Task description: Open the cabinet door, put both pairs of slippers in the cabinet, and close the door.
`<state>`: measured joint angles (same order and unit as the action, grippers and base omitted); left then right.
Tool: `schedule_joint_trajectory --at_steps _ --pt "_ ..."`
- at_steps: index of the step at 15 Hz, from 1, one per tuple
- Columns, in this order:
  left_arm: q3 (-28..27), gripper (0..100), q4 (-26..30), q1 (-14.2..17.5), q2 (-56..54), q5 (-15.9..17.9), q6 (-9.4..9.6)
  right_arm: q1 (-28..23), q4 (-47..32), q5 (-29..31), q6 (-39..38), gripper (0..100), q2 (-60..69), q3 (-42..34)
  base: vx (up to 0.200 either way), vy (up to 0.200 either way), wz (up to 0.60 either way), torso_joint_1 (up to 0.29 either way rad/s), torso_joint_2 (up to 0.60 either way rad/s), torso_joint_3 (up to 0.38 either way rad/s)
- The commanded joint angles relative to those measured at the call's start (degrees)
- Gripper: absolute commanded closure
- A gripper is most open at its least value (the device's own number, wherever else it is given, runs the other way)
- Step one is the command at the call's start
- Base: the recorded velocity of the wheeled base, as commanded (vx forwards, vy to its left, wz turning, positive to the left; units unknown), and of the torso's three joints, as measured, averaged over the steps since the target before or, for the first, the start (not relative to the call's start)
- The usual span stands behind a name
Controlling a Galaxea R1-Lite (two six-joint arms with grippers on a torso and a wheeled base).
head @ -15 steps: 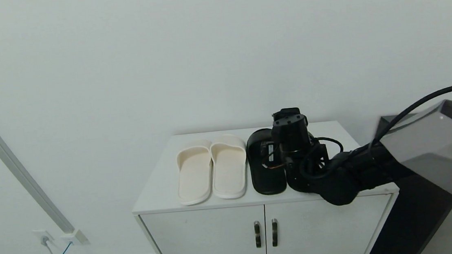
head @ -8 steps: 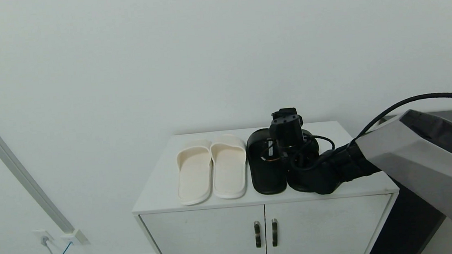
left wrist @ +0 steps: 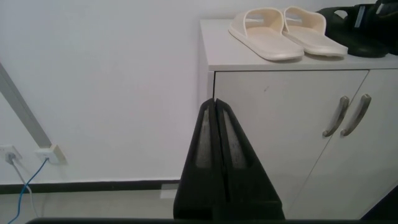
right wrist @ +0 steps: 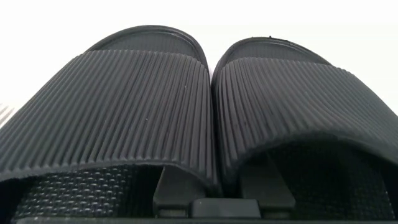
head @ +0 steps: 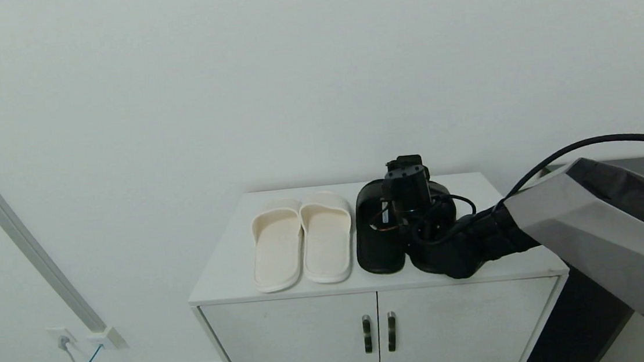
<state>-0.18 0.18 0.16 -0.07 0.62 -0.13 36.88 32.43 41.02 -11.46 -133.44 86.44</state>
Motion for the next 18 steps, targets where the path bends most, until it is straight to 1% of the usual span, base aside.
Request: schedule_joint_trajectory --at_steps 1,3,6,8,9,10,11,12,14,15,16,18 --pt "0.0 100 0.0 0.0 0.1 0.0 -0.04 0.2 0.1 0.0 0.1 100 3.4 -1.6 0.000 0.000 0.00 0.000 0.00 0.000" --pt "0.0 100 0.0 0.0 0.1 0.0 -0.04 0.7 0.0 -0.8 0.1 100 7.7 -5.6 0.000 0.000 0.00 0.000 0.00 0.000" --pt "0.0 100 0.0 0.0 0.1 -0.1 -0.13 2.9 1.1 -7.4 0.3 100 17.3 -16.5 0.000 0.000 0.00 0.000 0.00 0.000" --pt "0.0 100 0.0 0.0 0.1 -0.1 -0.13 4.6 1.9 -13.6 1.3 100 24.4 -25.0 0.000 0.000 0.00 0.000 0.00 0.000" --pt "0.0 100 0.0 0.0 0.1 -0.1 -0.13 5.3 2.1 -17.6 1.3 100 28.2 -28.9 0.000 0.000 0.00 0.000 0.00 0.000" --pt "0.0 100 0.0 0.0 0.1 -0.1 -0.13 5.8 2.0 -21.8 1.8 100 31.7 -32.1 0.000 0.000 0.00 0.000 0.00 0.000" --pt "0.0 100 0.0 0.0 0.1 -0.1 -0.13 6.0 2.0 -24.1 2.4 100 33.6 -33.7 0.000 0.000 0.00 0.000 0.00 0.000" --pt "0.0 100 0.0 0.0 0.1 -0.1 -0.13 6.1 2.1 -30.5 4.8 100 38.2 -38.3 0.000 0.000 0.00 0.000 0.00 0.000" --pt "0.0 100 0.0 0.0 0.1 -0.1 -0.13 6.8 2.2 -37.1 7.3 100 42.3 -43.4 0.000 0.000 0.00 0.000 0.00 0.000" --pt "0.0 100 0.0 0.0 0.1 -0.1 -0.13 6.7 2.6 -40.4 10.6 100 43.6 -45.9 0.000 0.000 0.00 0.000 0.00 0.000" --pt "0.0 100 0.0 0.0 0.1 -0.1 -0.13 6.6 3.8 -42.7 13.7 100 44.3 -47.9 0.000 0.000 0.00 0.000 0.00 0.000" --pt "0.0 100 0.0 0.0 0.1 -0.1 -0.04 6.5 8.6 -45.9 16.1 100 43.5 -50.3 0.000 0.000 0.00 0.000 0.00 0.000"
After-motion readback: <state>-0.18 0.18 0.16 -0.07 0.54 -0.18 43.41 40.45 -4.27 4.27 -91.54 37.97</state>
